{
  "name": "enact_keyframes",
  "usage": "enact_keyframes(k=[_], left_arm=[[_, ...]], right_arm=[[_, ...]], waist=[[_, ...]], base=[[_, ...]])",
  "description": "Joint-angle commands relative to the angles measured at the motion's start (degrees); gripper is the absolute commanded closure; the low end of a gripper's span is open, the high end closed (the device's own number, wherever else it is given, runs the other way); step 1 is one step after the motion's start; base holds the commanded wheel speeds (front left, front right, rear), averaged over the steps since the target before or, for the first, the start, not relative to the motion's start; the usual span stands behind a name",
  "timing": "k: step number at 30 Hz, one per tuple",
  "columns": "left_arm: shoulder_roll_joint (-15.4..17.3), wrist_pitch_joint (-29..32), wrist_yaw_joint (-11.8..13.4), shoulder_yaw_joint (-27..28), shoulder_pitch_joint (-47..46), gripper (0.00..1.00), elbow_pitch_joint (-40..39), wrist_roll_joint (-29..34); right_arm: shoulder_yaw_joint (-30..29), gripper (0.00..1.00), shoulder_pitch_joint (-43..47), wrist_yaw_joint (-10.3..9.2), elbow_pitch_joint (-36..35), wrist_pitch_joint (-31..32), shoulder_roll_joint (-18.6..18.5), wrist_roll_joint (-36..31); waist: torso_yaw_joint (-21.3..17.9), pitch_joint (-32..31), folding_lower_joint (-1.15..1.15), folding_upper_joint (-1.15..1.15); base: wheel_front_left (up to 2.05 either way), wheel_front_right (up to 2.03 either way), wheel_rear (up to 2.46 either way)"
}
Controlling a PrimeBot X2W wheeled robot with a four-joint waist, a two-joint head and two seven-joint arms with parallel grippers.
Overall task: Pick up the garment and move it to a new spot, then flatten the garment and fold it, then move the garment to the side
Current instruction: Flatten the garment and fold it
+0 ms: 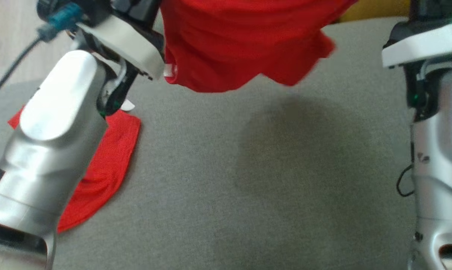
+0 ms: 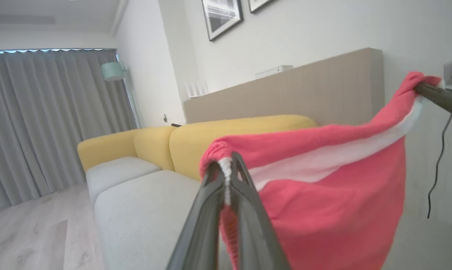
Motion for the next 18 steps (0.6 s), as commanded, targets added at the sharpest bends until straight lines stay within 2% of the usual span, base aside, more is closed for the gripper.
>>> enact_keyframes(k=[1,5,11,15,18], left_arm=[[1.83,0.16,-0.14,2.82,-2.92,1.00,-0.92,-0.75],[1.97,-0.70,0.07,3.66,-2.23,1.00,-0.19,-1.91],[1.91,-0.22,0.24,1.93,1.67,1.00,-1.68,-2.19],[2.42,1.34,0.40,1.16,2.84,1.00,-3.02,-2.46],[3.30,2.78,0.47,1.51,1.75,1.00,-3.56,-2.84]], right_arm=[[1.15,1.00,-1.98,-0.04,-2.05,0.46,0.05,-0.29],[0.78,1.00,-0.62,-0.04,-3.52,2.06,-1.16,-0.92],[-0.10,1.00,7.19,-0.04,-7.72,6.60,-1.17,-1.95],[0.26,1.00,9.60,-0.04,-9.37,9.13,-0.85,-2.04],[0.74,1.00,7.64,-0.04,-8.84,10.61,-0.50,-1.86]], waist=[[0.72,-1.59,0.00,0.00],[1.99,-3.44,0.00,0.00],[3.62,-3.60,0.00,0.00],[3.40,-1.25,0.00,0.00],[2.44,2.06,0.00,0.00]], base=[[0.00,0.00,0.00],[0.00,0.00,0.00],[0.00,0.00,0.00],[0.00,0.00,0.00],[0.00,0.00,0.00]])
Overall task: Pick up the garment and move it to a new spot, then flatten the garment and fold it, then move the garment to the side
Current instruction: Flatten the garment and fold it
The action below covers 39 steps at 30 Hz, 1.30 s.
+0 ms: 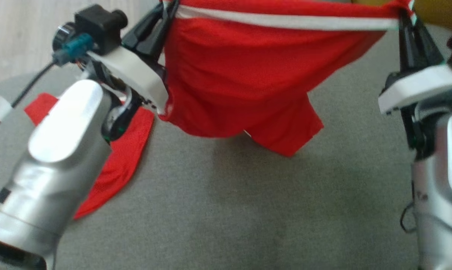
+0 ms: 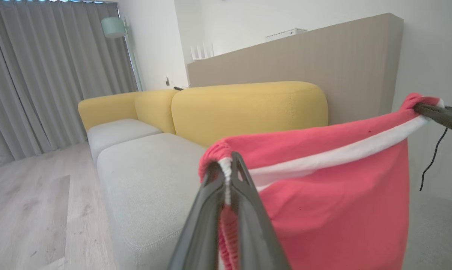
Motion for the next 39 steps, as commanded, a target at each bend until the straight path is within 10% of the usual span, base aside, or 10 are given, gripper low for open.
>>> enact_keyframes(k=[1,9,18,27,39], left_arm=[[2.84,0.93,0.34,3.19,-5.16,1.00,-1.85,-0.75],[6.33,3.36,-0.17,6.01,-21.44,1.00,3.97,0.82],[3.55,-8.31,-0.40,7.52,-36.54,1.00,16.52,4.02],[-2.10,-15.84,-0.93,-1.35,-23.75,1.00,20.50,-0.96],[-1.47,-17.14,-0.95,-17.19,-1.99,1.00,15.96,-4.41]], right_arm=[[1.94,1.00,-5.82,-0.04,-1.49,0.65,0.55,-0.38],[1.35,1.00,-29.81,-0.04,12.71,-4.71,1.77,-5.11],[-8.52,1.00,-47.36,-0.04,34.51,-18.41,3.06,-11.23],[-12.83,1.00,-40.12,-0.04,49.97,-18.07,2.32,-18.80],[-13.52,1.00,-29.55,-0.04,61.02,-11.08,-5.74,-18.40]], waist=[[-1.33,3.96,0.00,0.00],[-5.23,16.36,0.00,0.00],[-5.99,21.56,0.00,0.00],[-3.78,22.23,0.00,0.00],[-0.78,14.03,0.00,0.00]], base=[[0.00,0.00,0.00],[0.00,0.00,0.00],[0.00,0.00,0.00],[0.00,0.00,0.00],[0.00,0.00,0.00]])
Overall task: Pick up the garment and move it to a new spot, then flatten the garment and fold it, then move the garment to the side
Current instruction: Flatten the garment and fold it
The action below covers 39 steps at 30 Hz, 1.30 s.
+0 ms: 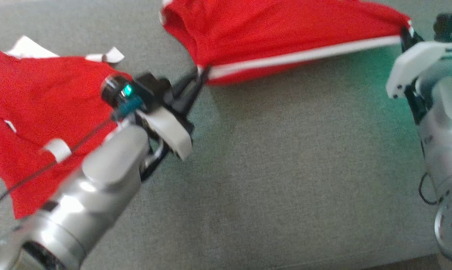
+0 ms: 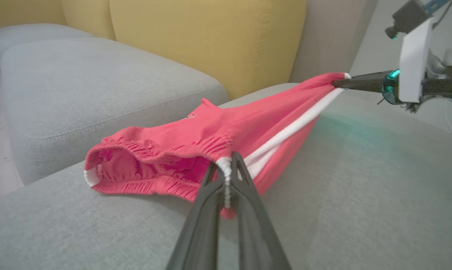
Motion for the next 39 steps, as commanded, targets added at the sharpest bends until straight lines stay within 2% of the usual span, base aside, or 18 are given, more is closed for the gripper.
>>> enact_keyframes(k=[1,13,19,25,28,35,39], left_arm=[[2.16,-0.92,0.15,1.15,0.11,1.00,-1.47,0.58],[0.49,-1.18,3.94,-0.46,13.16,1.00,-8.59,1.32],[0.52,-0.81,6.24,-1.14,17.17,1.00,-13.21,0.90],[1.40,-0.06,8.11,0.16,16.45,1.00,-15.23,0.39],[1.95,0.49,8.97,1.53,14.55,1.00,-15.58,0.05],[2.38,1.70,10.08,4.29,8.69,1.00,-14.78,-0.27],[1.93,2.01,10.09,5.37,5.40,1.00,-13.92,-0.39]], right_arm=[[0.37,1.00,0.84,-0.06,-1.03,0.51,-2.44,1.28],[-0.60,1.00,12.75,-0.06,-0.11,2.04,-6.77,7.97],[-0.01,1.00,17.52,-0.06,-3.11,2.23,-7.40,11.57],[1.22,1.00,19.28,-0.06,-10.28,3.15,-6.88,13.77],[1.83,1.00,19.23,-0.06,-16.47,4.56,-6.06,14.30],[2.99,1.00,16.00,-0.06,-30.93,8.65,-2.76,12.20],[3.53,1.00,11.93,-0.06,-35.02,10.40,-1.11,10.32]], waist=[[0.94,-2.94,0.01,0.00],[1.07,-11.14,0.01,0.00],[1.00,-12.74,0.01,0.00],[1.73,-11.14,0.01,0.00],[2.43,-9.18,0.01,0.00],[4.70,-3.53,0.01,0.00],[6.76,-0.05,0.01,0.00]], base=[[0.00,0.00,0.00],[0.00,0.00,0.00],[0.00,0.00,0.00],[0.00,0.00,0.00],[0.00,0.00,0.00],[0.00,0.00,0.00],[0.00,0.00,0.00]])
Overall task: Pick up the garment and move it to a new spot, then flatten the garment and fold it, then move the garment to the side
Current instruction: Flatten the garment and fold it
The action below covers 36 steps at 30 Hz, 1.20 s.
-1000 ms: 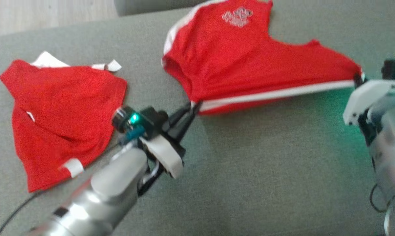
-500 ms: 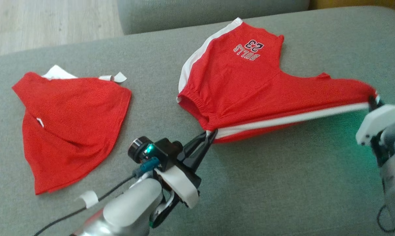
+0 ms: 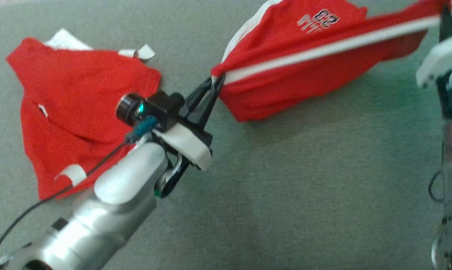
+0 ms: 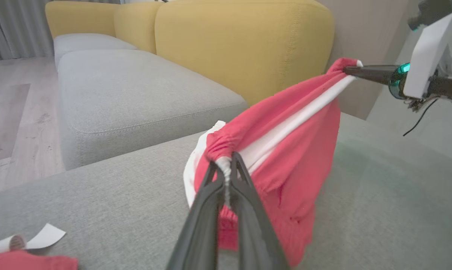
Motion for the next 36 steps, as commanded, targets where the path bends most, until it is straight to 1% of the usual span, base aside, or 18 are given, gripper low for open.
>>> enact_keyframes(k=[1,5,10,17,26,35,36], left_arm=[[1.83,-0.12,0.36,3.01,-2.81,1.00,-0.48,-0.32],[0.74,-0.17,-0.25,3.10,-5.08,1.00,0.45,-0.25],[-1.41,-0.39,-1.07,2.60,-7.68,1.00,2.10,0.17],[-4.74,-1.21,-2.32,1.79,-10.93,1.00,4.59,0.96],[-7.43,-2.11,-3.79,0.62,-12.97,1.00,7.00,1.78],[-8.61,-2.62,-4.61,0.04,-13.66,1.00,8.42,2.01],[-8.73,-2.67,-4.68,-0.04,-13.74,1.00,8.58,2.04]], right_arm=[[0.86,1.00,-2.77,-0.23,-2.37,0.18,-0.29,-0.66],[2.02,1.00,-7.82,-0.23,-1.54,1.12,0.25,-3.71],[2.37,1.00,-13.80,-0.23,2.49,1.39,0.05,-8.10],[0.40,1.00,-20.20,-0.23,8.53,-0.14,-0.70,-13.60],[-3.87,1.00,-24.19,-0.23,14.38,-2.79,-0.79,-18.98],[-7.24,1.00,-26.44,-0.23,17.97,-4.98,-0.78,-22.22],[-7.64,0.99,-26.74,-0.23,18.31,-5.46,-0.76,-22.43]], waist=[[2.16,2.58,-0.01,0.00],[4.31,5.55,-0.01,0.00],[6.91,8.94,-0.01,0.00],[9.56,12.42,-0.01,0.00],[11.45,14.46,-0.01,0.00],[12.69,15.23,-0.01,0.00],[12.84,15.27,-0.01,0.00]], base=[[0.00,0.00,0.00],[0.00,0.00,0.00],[0.00,0.00,0.00],[0.00,0.00,0.00],[0.00,0.00,0.00],[0.00,0.00,0.00],[0.00,0.00,0.00]])
